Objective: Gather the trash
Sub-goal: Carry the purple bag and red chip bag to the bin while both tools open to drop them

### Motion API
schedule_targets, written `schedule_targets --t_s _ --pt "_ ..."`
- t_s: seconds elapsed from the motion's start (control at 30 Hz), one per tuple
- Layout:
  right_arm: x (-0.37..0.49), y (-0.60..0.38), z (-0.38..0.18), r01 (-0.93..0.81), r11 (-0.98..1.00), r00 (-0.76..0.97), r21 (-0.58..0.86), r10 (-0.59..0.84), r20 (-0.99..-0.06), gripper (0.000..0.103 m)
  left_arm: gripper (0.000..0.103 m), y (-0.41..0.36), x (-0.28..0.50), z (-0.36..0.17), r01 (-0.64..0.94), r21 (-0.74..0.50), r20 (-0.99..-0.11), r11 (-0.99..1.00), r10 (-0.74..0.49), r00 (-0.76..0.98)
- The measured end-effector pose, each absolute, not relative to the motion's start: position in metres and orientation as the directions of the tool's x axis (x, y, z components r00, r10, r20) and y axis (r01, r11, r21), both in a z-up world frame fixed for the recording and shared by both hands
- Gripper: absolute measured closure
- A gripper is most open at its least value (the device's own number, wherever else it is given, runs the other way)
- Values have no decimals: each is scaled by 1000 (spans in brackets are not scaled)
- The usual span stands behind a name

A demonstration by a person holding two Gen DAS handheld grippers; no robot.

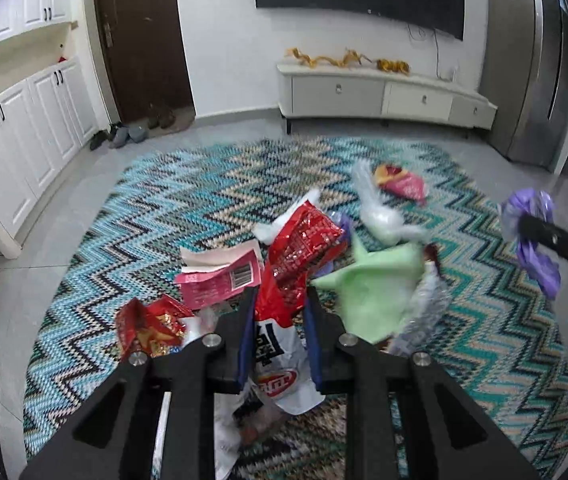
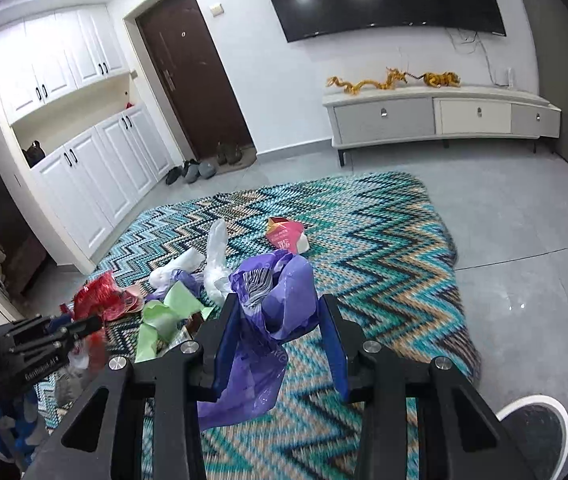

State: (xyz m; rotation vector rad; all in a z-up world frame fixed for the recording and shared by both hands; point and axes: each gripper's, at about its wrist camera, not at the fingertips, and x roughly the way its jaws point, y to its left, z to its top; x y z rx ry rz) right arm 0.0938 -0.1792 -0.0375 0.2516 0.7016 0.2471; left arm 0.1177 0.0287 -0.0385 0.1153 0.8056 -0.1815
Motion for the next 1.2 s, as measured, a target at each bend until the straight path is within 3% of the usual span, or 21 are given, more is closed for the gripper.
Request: schedule_targets --t_s 0.3,0.7,1.2 --pt "31 -244 -30 -5 956 794 294 182 -581 66 82 -22 86 -12 305 12 -699 952 -210 683" --pt "-49 -373 -108 331 910 690 250 -52 -722 66 81 -199 45 -30 625 -15 -756 781 -418 504" --pt "-80 -446 -189 487 835 563 255 -77 -823 62 80 -342 21 -82 766 -140 -820 627 -507 265"
